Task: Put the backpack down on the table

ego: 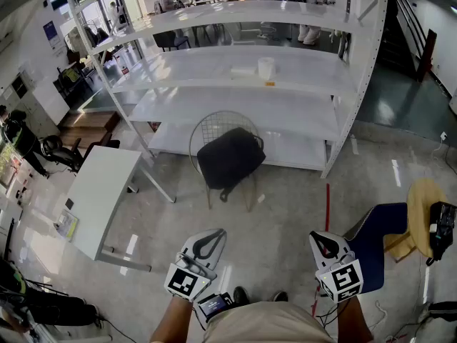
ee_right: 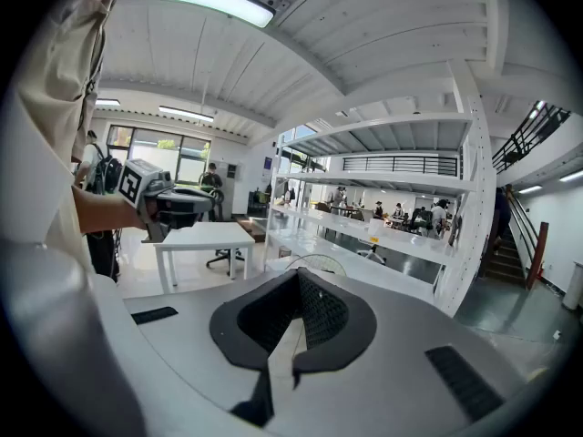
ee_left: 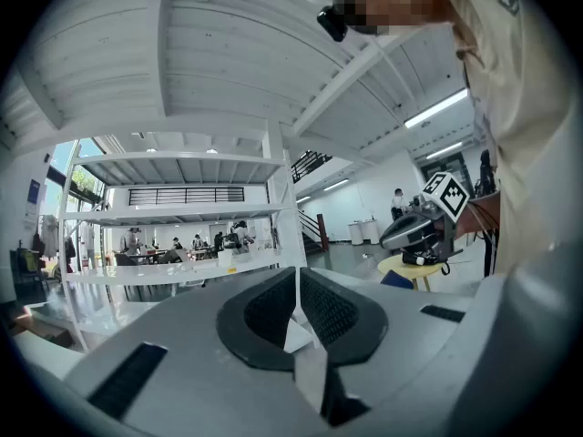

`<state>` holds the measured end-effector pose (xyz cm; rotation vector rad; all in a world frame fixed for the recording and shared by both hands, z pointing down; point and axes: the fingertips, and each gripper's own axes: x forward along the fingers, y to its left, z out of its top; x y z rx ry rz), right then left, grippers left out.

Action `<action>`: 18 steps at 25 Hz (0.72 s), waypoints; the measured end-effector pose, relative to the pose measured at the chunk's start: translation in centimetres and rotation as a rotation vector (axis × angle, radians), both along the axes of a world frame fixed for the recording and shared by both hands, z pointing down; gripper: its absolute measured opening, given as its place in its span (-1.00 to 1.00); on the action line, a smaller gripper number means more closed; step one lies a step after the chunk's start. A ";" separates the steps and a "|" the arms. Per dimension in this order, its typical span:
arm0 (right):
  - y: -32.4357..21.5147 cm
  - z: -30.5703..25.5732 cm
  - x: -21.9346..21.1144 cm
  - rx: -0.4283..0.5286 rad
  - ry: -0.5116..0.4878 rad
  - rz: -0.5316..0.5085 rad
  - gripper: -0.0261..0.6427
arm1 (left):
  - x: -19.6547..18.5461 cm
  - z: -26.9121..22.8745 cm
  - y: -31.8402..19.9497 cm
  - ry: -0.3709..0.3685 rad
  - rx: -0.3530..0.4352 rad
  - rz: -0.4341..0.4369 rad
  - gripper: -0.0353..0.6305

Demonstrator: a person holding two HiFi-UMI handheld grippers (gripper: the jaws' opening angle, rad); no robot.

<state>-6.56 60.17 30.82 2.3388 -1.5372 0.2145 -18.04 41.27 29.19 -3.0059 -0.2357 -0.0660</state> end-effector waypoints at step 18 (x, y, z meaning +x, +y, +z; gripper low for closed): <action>-3.1 0.5 0.4 -0.003 -0.006 0.031 -0.85 | 0.5 0.5 -3.3 0.001 -0.020 0.009 -0.82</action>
